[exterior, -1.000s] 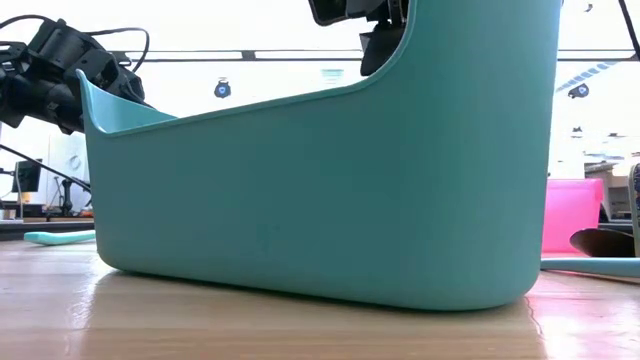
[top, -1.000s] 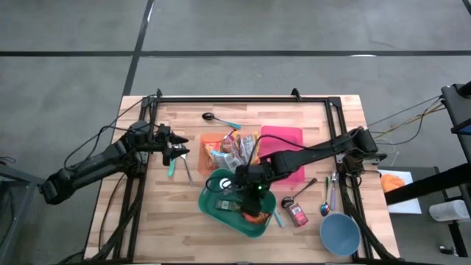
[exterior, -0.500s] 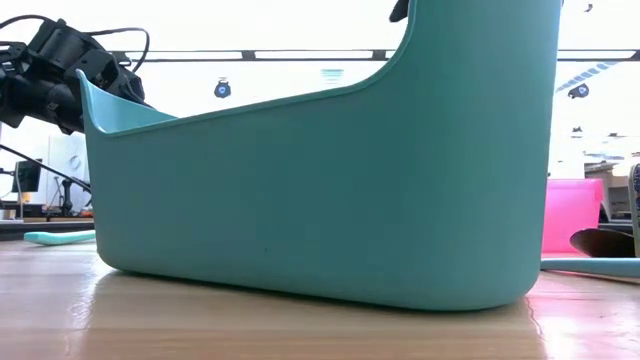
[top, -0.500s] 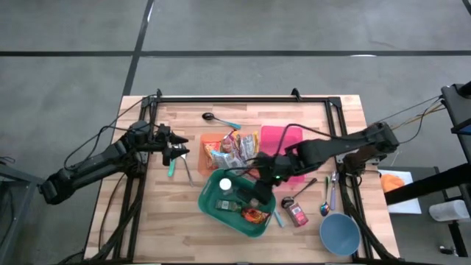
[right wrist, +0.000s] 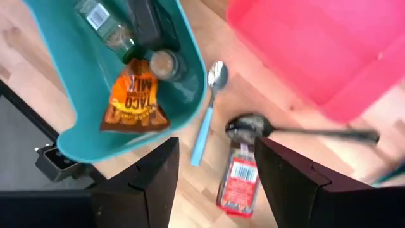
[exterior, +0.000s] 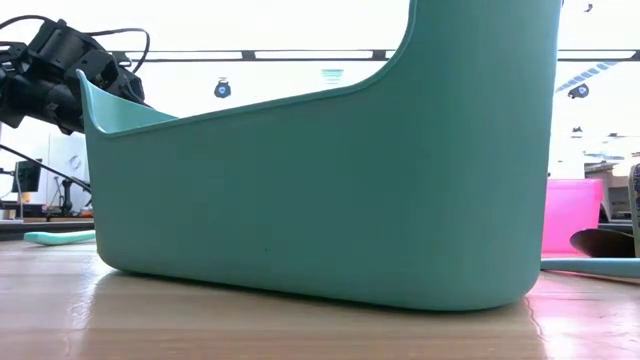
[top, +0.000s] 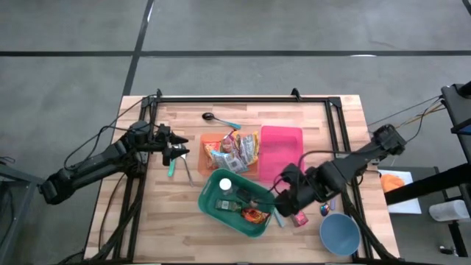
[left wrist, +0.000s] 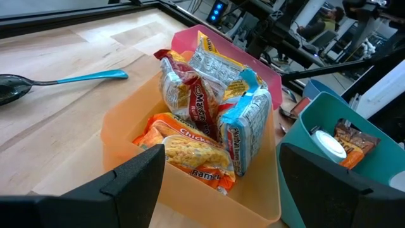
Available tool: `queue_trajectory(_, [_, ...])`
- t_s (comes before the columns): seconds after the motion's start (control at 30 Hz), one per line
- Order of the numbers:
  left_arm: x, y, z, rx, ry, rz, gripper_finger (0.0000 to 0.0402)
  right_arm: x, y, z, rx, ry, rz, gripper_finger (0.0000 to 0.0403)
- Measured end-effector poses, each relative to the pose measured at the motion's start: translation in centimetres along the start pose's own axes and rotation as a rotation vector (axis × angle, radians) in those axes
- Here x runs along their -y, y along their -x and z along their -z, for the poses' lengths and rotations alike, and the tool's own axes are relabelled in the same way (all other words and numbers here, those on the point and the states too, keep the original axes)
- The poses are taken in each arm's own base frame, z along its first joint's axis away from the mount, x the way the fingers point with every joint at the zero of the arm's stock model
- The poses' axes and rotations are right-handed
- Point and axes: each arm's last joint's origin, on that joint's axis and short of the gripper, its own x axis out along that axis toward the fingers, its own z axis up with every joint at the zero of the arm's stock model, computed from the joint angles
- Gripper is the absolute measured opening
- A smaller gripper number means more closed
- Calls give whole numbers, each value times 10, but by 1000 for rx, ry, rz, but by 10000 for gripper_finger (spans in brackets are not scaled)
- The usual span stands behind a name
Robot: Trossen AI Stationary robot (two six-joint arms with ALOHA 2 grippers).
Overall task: Pick & Place Food Item
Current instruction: Put the red seasoning can into the green bin
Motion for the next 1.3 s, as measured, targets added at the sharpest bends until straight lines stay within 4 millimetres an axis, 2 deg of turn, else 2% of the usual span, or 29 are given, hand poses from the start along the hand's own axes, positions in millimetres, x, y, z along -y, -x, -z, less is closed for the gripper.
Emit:
queue_trajectory(0.37, [0,0,0,0,0,0,315,1,-9,33,-15,-183,56,205])
queue_trajectory(0.7, [0,0,0,1,0,0,315,3,-20,71,-69,-194,48,294])
queue_trajectory(1.03, [0,0,0,1,0,0,315,16,-50,99,-95,-188,80,299])
queue_trajectory(1.17, [0,0,0,1,0,0,315,26,-70,110,-137,-209,117,299])
queue_trajectory(1.3, [0,0,0,0,0,0,315,29,-86,115,-150,-226,72,299])
